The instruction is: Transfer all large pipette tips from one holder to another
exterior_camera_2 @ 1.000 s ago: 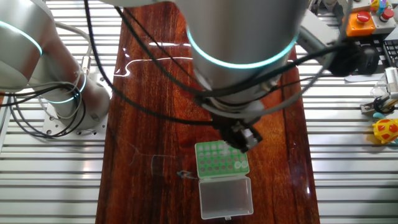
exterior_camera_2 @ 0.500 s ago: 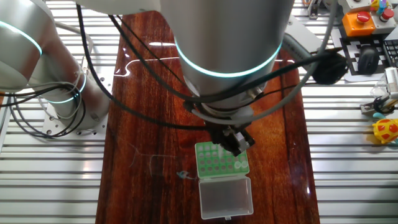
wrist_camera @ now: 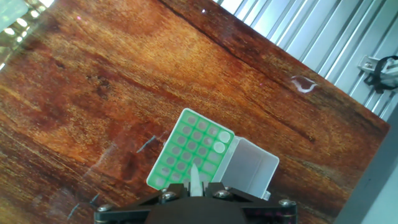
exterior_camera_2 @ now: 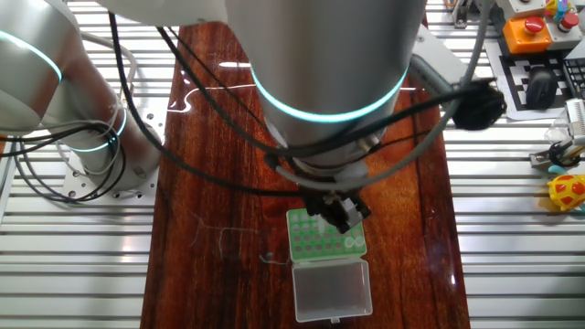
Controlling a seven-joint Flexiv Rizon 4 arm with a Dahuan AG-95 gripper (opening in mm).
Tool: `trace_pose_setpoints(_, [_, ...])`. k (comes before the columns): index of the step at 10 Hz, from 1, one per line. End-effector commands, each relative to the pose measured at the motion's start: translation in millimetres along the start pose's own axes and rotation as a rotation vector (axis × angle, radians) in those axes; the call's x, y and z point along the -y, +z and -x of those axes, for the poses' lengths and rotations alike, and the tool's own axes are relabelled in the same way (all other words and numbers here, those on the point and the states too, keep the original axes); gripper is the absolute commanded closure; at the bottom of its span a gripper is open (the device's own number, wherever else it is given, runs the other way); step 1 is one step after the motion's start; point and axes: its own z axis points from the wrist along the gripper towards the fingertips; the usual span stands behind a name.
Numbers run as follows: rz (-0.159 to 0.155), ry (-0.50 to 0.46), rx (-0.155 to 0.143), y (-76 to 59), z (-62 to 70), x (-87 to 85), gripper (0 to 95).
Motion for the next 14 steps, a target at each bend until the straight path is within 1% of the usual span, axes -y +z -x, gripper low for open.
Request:
trace_pose_setpoints(1, [0.001, 0.006, 0.003, 1.6, -0.7, -1.0, 95.0])
trace_pose_setpoints(5, [0.004, 0.009, 0.010, 4.5, -2.5, -2.2, 95.0])
trace_pose_setpoints(9, [0.000, 0.009, 0.018, 13.3, -2.2, -1.7, 95.0])
trace_pose_setpoints(12, [0.001, 0.010, 0.018, 15.1, 3.8, 0.0, 95.0])
trace_pose_setpoints(13, [0.002, 0.006, 0.020, 15.2, 7.5, 0.4, 76.0])
trace_pose_setpoints(14, [0.004, 0.006, 0.021, 15.2, 8.8, 0.6, 76.0])
